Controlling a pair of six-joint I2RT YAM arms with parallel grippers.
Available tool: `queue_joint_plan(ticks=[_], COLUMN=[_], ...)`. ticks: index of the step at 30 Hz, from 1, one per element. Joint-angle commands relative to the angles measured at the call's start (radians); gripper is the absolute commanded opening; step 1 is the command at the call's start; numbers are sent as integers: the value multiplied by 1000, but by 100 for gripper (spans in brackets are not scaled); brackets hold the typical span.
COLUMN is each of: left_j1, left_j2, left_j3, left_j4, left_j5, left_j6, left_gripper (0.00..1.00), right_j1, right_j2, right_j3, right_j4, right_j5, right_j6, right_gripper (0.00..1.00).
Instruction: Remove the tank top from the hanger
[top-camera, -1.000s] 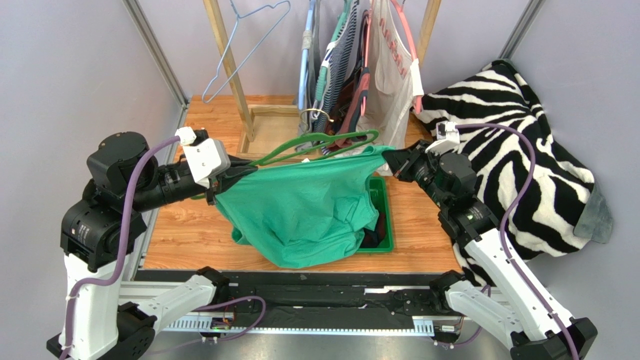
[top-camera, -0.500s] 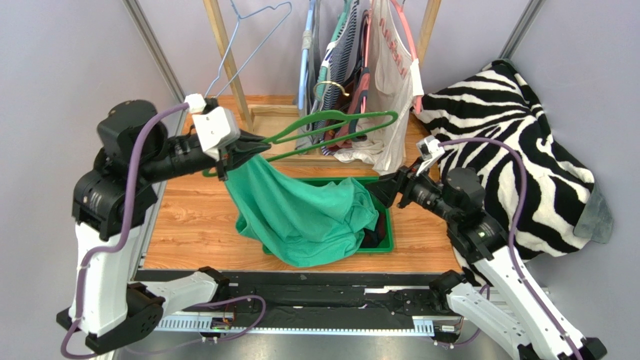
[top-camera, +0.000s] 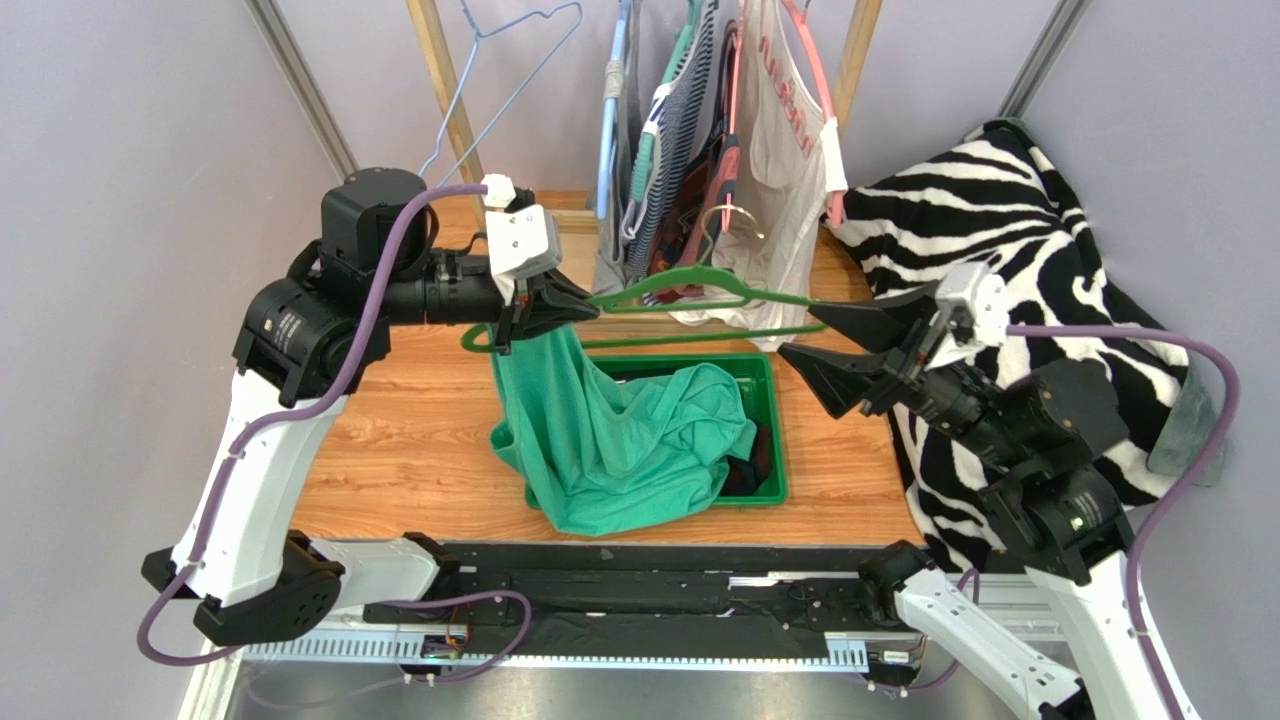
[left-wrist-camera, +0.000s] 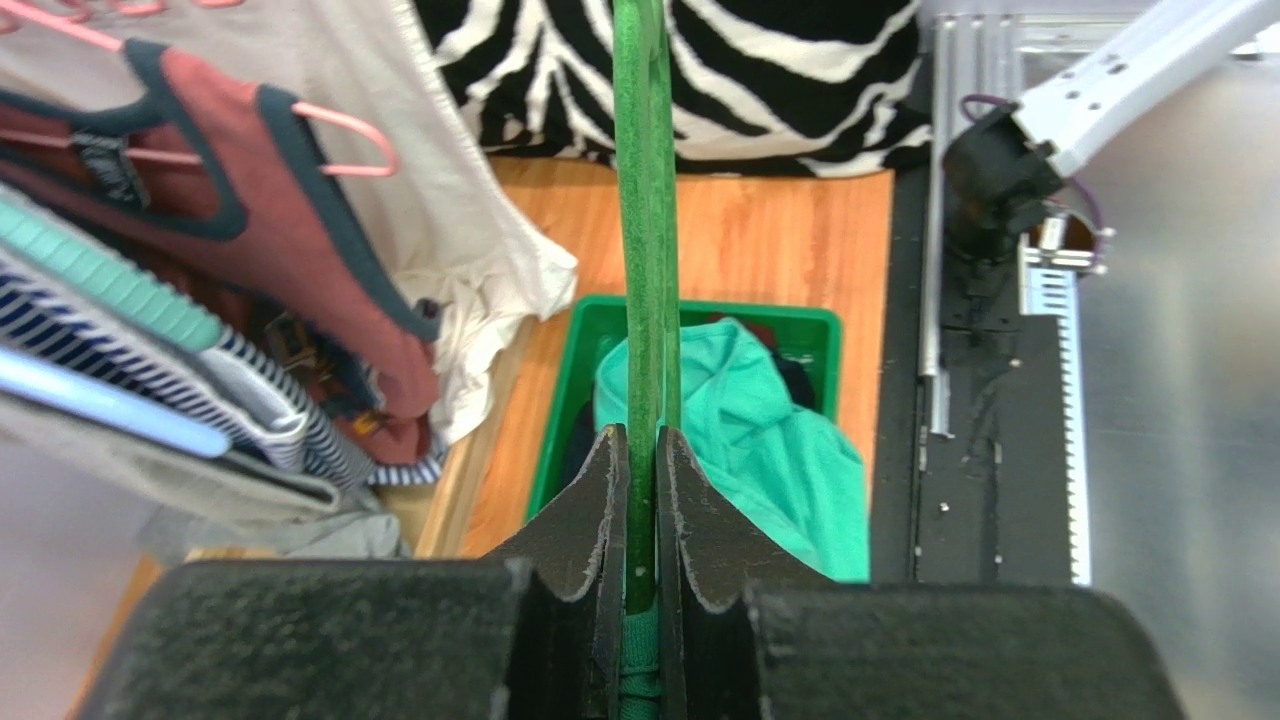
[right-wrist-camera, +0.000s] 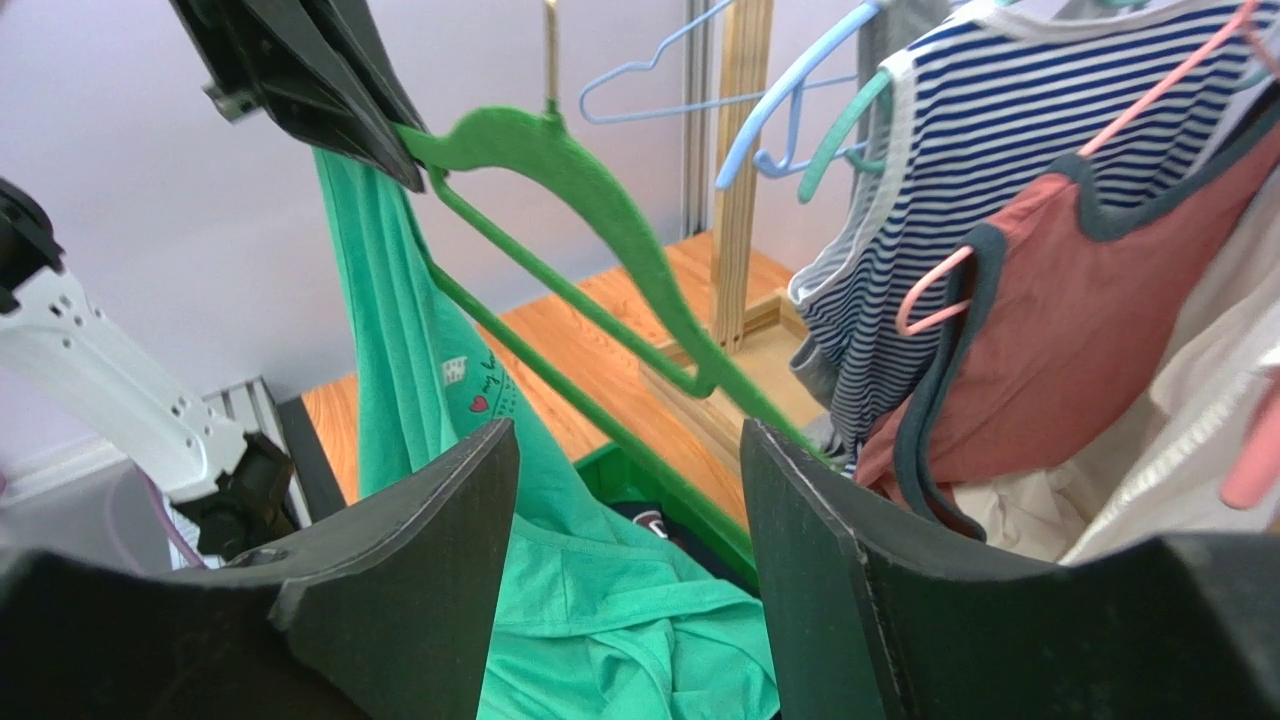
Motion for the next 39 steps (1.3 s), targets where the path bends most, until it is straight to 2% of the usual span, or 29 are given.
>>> queue_joint_plan(ticks=[1, 8, 14, 17, 20, 21, 24, 27, 29, 31, 32, 33, 39], left_j1=[-17, -29, -37, -40, -42, -42, -43, -42, -43, -43, -43, -42, -43], left_j2=[-42, -58, -52, -50, -42, -38, -33, -30, -33, -29, -22, -19, -28], left_j3=[-19, -46, -43, -32, -9, -4, 7, 5, 13, 39, 55, 72, 169], left_j4=[5, -36, -50, -50, -50, -50, -43, -4, 34, 65, 66, 68, 100], left_j5=[105, 176, 200, 199, 196, 196, 197, 165, 115, 43, 21, -22, -183], left_j6=[32, 55, 67, 69, 70, 70, 75, 64, 56, 42, 42, 41, 18], left_gripper=[0, 0, 0, 0, 0, 0, 0, 0, 0, 36, 58, 93, 94], right_j1=[6, 10, 15, 24, 43, 52, 69, 76, 76, 76, 76, 76, 76], right_j2=[65, 85, 143, 170, 189, 190, 190, 160, 137, 97, 83, 59, -23], right_j3=[-13, -25, 4, 7, 6, 4, -2, -28, -45, -68, -77, -86, -96], right_j4=[25, 52, 26, 34, 37, 39, 37, 46, 55, 55, 49, 42, -33], right_j5=[-86, -136, -247, -277, -291, -291, -270, -221, -166, -124, -85, -66, 60], right_j6=[-69, -77, -66, -48, -38, -37, -37, -43, -49, -61, -69, -77, -127], right_gripper=[60, 57, 53, 46, 35, 26, 9, 0, 0, 0, 0, 0, 0])
